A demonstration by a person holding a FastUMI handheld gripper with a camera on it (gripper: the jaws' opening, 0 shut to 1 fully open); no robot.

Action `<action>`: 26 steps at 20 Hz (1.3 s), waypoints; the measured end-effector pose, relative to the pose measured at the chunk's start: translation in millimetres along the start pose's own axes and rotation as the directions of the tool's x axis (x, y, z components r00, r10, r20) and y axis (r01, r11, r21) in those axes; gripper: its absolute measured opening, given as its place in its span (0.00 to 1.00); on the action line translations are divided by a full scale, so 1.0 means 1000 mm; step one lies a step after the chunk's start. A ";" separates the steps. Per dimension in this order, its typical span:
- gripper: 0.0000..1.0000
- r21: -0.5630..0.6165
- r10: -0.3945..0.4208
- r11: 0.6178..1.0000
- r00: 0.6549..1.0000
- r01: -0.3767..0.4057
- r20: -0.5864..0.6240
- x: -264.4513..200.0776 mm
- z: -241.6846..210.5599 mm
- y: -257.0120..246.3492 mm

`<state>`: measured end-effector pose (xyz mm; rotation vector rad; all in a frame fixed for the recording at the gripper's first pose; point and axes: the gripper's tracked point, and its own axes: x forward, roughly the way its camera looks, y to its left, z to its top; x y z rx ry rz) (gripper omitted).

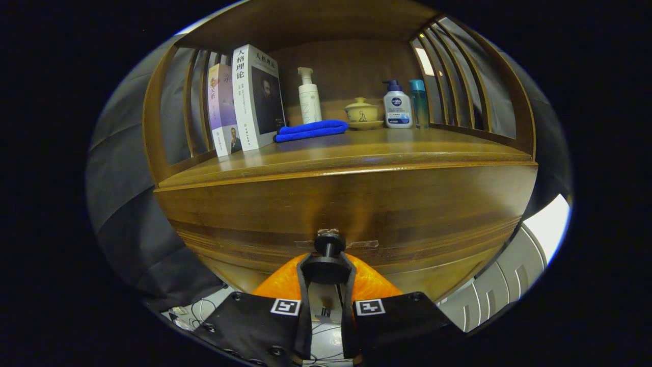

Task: Pull open the drawer, take out the items inside it, and place them on the countertop above the cabinet.

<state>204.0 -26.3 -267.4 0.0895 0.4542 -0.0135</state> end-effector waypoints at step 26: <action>0.25 -0.040 -0.020 0.999 1.000 0.021 0.020 -0.093 -0.042 0.006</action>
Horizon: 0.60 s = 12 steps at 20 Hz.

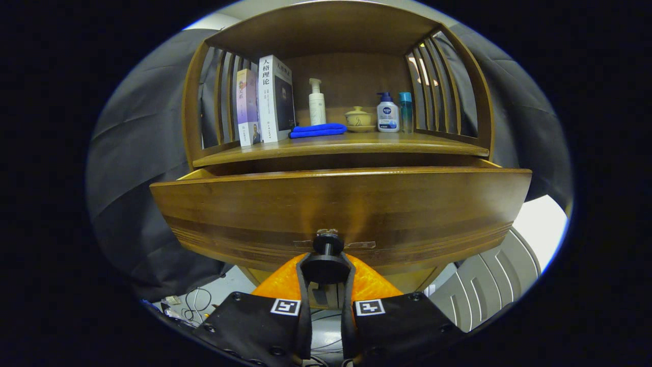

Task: Pull open the drawer, take out the items inside it, and place them on the countertop above the cabinet.

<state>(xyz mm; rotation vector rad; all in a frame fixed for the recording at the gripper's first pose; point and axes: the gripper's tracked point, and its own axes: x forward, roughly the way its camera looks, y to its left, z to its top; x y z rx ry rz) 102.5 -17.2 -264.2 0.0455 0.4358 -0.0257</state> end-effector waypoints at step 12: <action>0.25 -0.026 0.020 0.999 1.000 -0.020 0.014 -0.049 -0.030 0.002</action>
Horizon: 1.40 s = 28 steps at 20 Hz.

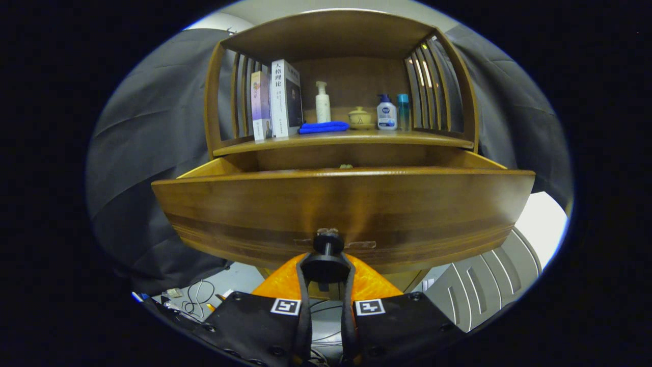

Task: Pull open the drawer, take out the items inside it, and place them on the countertop above the cabinet.

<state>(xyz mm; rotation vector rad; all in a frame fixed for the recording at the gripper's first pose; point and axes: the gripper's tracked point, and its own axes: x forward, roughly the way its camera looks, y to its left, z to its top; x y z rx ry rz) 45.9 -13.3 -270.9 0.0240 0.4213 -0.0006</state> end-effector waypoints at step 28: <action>0.91 -0.029 0.053 0.998 0.998 -0.055 -0.045 -0.060 0.009 -0.026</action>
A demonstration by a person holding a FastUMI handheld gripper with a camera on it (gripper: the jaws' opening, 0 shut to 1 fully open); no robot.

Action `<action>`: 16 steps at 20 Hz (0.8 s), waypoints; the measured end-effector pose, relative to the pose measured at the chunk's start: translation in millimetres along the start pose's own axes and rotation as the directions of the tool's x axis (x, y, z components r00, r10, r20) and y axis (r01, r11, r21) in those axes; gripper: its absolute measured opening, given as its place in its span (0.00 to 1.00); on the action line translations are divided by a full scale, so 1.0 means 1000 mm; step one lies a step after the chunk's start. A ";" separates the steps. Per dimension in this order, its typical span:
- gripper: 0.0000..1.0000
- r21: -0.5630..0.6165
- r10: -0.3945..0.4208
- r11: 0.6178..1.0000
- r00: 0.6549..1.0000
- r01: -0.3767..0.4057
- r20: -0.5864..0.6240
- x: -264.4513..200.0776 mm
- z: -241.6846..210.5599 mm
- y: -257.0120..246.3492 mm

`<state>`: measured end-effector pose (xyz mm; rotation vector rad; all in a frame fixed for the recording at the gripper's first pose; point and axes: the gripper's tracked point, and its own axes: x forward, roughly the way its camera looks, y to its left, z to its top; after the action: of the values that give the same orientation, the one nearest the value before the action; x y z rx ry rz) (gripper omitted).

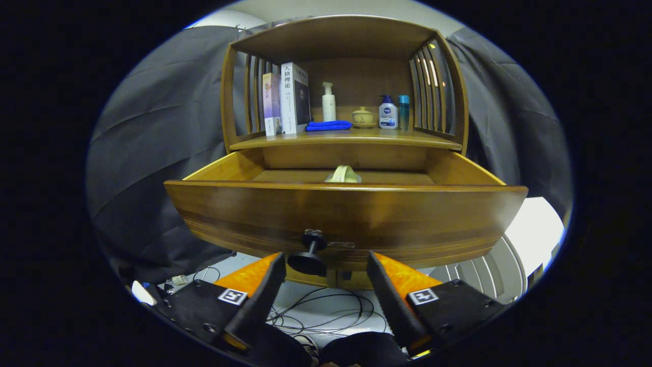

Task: Pull open the drawer, take out the items inside it, and place them on the countertop above the cabinet.

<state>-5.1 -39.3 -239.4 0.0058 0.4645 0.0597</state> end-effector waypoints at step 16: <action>0.98 0.183 0.117 0.977 0.993 -0.114 -0.009 -0.001 0.149 -0.003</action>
<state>61.4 -41.0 -105.5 0.2125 0.4884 0.1315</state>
